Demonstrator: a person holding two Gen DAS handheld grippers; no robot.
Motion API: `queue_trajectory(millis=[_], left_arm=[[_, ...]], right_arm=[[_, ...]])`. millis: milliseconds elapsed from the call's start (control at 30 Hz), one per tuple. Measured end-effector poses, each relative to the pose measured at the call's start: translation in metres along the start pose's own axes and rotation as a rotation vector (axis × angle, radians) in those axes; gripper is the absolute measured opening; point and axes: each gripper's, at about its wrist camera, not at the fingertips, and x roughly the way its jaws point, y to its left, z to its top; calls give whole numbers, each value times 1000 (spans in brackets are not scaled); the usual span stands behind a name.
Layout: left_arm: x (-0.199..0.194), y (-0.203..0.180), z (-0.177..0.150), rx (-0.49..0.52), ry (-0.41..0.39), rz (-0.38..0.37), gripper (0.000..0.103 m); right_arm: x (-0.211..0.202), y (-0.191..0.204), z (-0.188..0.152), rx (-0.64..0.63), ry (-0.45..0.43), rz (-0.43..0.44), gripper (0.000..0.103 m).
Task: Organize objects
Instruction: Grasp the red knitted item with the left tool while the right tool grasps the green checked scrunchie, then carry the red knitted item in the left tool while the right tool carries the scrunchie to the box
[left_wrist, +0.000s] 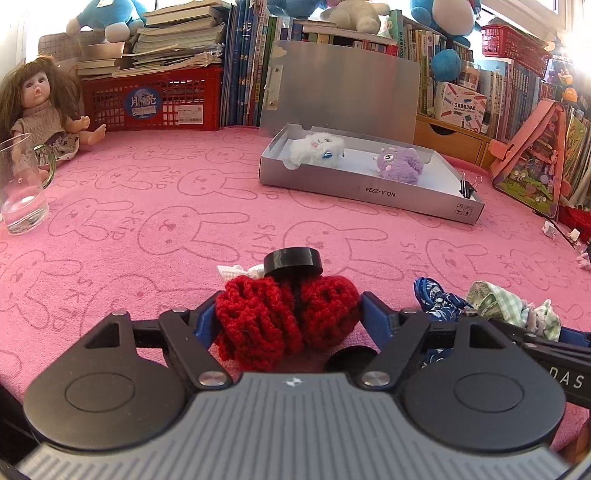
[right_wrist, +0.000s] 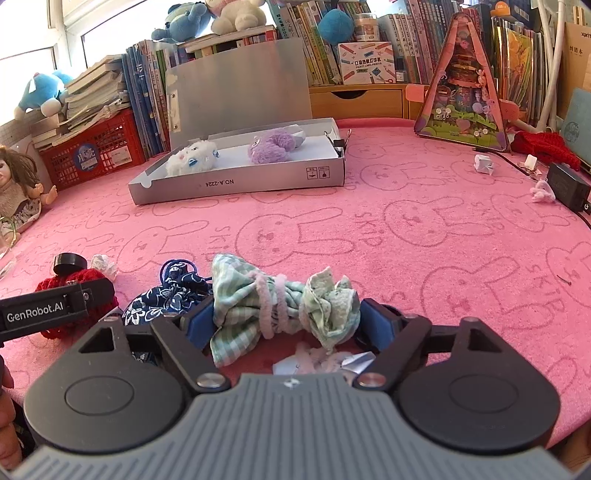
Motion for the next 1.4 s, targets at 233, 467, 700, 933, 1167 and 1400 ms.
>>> queue_trajectory(millis=[233,467,700,933,1167,1400], left_arm=[[-10,-5,1,59,-50,-4,74],[-18,-4,3,102,-86,-35,75],[-19,-2,6,108,-95,-51,75],[-12,-2,14,102,-65,-39,75],[-4,-5,25,95,-38,-43,75],[6,-6,34,93,-23,-41,75]], right_arm=[[-5,3,4,-28,-33,-5,71],[-8,0,9,-19,-57,-10,70],[-11,-5,13,-10,-77,-8,70],[-10,-7,15,2,-70,-3,70],[-8,-8,19,4,-72,0,70],[-5,-10,29,14,-77,2,70]])
